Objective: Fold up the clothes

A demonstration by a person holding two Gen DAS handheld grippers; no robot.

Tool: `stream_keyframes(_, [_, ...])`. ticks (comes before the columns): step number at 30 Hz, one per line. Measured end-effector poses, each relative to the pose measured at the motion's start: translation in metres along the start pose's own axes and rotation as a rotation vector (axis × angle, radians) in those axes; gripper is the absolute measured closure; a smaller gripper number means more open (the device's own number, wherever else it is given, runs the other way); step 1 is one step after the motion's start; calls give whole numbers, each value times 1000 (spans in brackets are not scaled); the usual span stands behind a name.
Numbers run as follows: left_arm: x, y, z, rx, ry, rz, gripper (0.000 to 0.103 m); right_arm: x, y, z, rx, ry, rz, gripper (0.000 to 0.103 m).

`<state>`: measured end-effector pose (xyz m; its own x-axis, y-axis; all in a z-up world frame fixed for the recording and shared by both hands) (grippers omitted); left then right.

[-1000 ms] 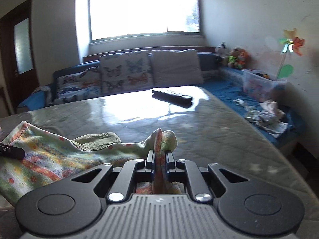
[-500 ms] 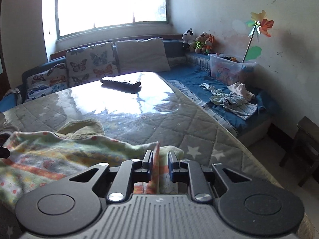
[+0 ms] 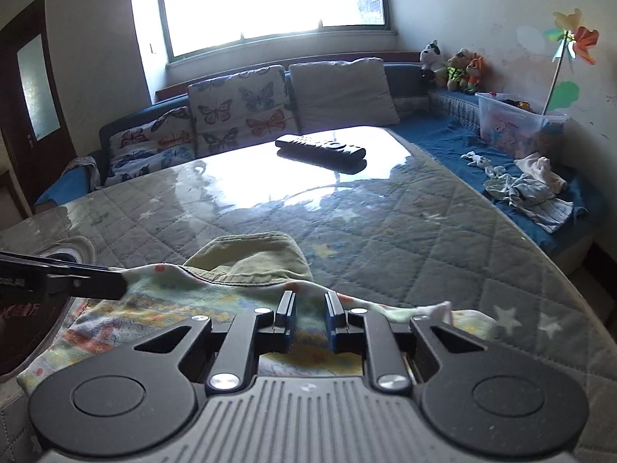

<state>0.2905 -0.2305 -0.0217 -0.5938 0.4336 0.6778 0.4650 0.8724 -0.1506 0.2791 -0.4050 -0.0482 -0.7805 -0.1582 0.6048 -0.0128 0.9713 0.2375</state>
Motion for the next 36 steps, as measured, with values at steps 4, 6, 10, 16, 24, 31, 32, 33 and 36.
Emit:
stream_keyframes(4, [-19, 2, -2, 2, 21, 0, 79, -10, 2, 0, 5, 9, 7, 86])
stream_keyframes(6, [-28, 3, 0, 3, 35, -5, 80, -14, 0, 1, -1, 13, 9, 86])
stream_keyframes(10, [-31, 6, 2, 11, 29, -2, 81, -10, 0, 1, 1, 6, 6, 85])
stream_keyframes(16, [-10, 1, 6, -16, 3, 5, 80, 9, 16, 1, 49, -3, -30, 73])
stream_keyframes(24, [29, -19, 33, -96, -13, 27, 80, 43, 56, 31, 151, 17, -106, 65])
stream_keyframes(31, [55, -25, 66, -131, -21, 8, 80, 65, 75, 63, 208, 25, -111, 59])
stream_keyframes(32, [57, -25, 70, -129, -20, 5, 80, 68, 77, 68, 222, 22, -103, 58])
stream_keyframes(33, [59, -24, 74, -128, -20, 2, 80, 71, 79, 73, 236, 14, -92, 57])
stream_keyframes(36, [64, -23, 85, -118, -20, -6, 80, 80, 82, 84, 253, 2, -82, 53])
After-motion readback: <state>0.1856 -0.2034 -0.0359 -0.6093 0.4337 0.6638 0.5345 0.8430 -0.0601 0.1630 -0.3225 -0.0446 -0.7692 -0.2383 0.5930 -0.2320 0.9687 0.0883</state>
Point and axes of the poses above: each gripper's, at about its wrist camera, not at the fingertips, and x roughly against the way its jaws point, y to its left, z to its underside, the point moved 8 cm from there along -x, roughly the way its jaws point, and after that the axes turned 8 degrees about -x, right-handed, at the moved point
